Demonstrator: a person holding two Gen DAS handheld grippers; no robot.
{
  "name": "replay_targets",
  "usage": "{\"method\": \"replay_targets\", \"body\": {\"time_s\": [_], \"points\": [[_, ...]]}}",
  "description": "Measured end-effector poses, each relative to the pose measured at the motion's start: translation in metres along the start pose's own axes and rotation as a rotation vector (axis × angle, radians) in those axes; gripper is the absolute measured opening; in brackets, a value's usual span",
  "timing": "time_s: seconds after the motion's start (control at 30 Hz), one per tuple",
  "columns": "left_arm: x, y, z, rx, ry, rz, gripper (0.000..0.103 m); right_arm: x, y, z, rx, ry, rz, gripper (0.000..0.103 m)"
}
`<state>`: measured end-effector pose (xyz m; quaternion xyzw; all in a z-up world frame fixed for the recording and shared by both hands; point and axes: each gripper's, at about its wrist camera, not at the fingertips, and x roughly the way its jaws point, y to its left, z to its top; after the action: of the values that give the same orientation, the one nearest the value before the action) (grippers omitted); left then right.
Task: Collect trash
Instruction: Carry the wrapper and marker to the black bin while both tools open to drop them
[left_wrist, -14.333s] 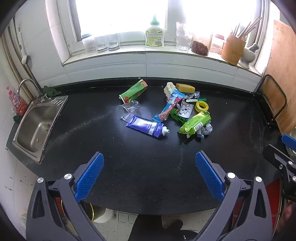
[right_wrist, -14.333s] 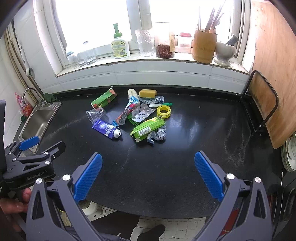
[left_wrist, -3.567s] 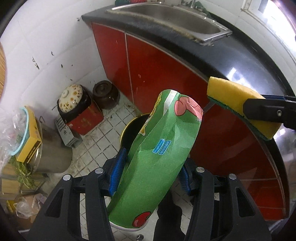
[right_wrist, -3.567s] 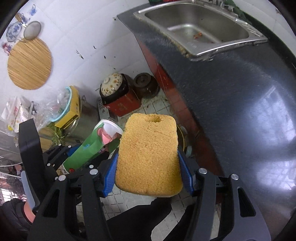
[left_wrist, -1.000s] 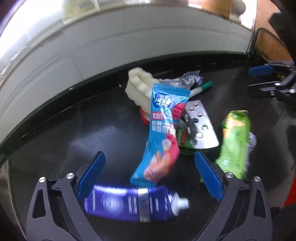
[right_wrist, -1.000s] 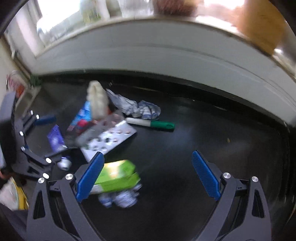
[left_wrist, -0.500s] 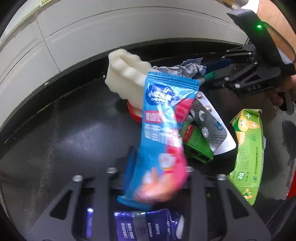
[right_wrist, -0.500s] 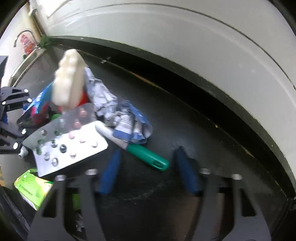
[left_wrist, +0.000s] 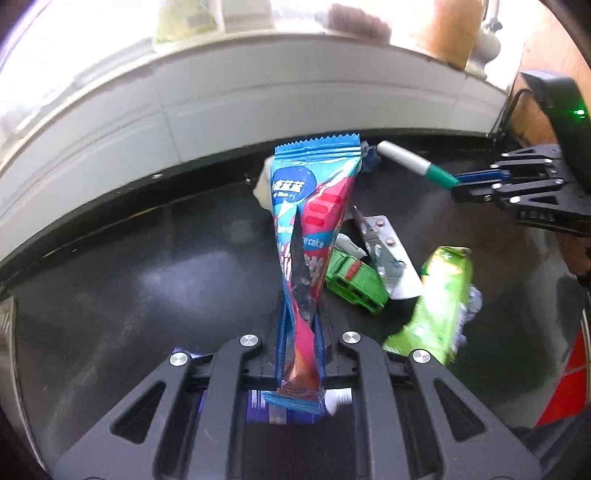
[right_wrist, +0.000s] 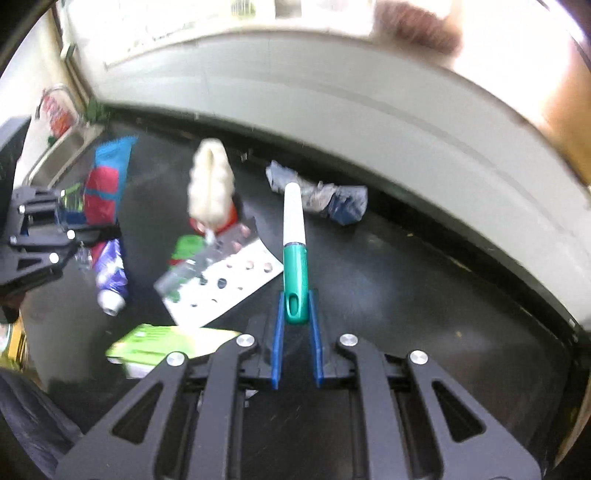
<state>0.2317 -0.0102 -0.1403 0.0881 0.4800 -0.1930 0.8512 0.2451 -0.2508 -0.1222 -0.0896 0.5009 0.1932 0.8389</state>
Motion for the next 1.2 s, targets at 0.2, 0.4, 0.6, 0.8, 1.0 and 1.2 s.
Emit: {"method": "replay_targets", "body": {"time_s": [0.2, 0.4, 0.6, 0.8, 1.0, 1.2], "points": [[-0.058, -0.004, -0.022, -0.039, -0.022, 0.047, 0.012, -0.071, 0.050, -0.018, 0.079, -0.080, 0.001, 0.014], [-0.099, -0.021, -0.060, -0.060, -0.042, 0.087, 0.012, -0.093, 0.111, -0.036, 0.090, -0.085, 0.015, 0.014], [-0.124, -0.011, -0.088, -0.090, -0.056, 0.110, 0.012, -0.097, 0.159, -0.047, 0.079, -0.080, 0.029, 0.014], [-0.145, 0.005, -0.109, -0.126, -0.068, 0.146, 0.012, -0.109, 0.190, -0.043, 0.034, -0.099, 0.036, 0.014], [-0.169, 0.037, -0.136, -0.219, -0.086, 0.216, 0.012, -0.106, 0.238, -0.023, -0.046, -0.114, 0.096, 0.014], [-0.208, 0.084, -0.194, -0.349, -0.084, 0.359, 0.012, -0.092, 0.323, -0.004, -0.169, -0.099, 0.221, 0.014]]}}
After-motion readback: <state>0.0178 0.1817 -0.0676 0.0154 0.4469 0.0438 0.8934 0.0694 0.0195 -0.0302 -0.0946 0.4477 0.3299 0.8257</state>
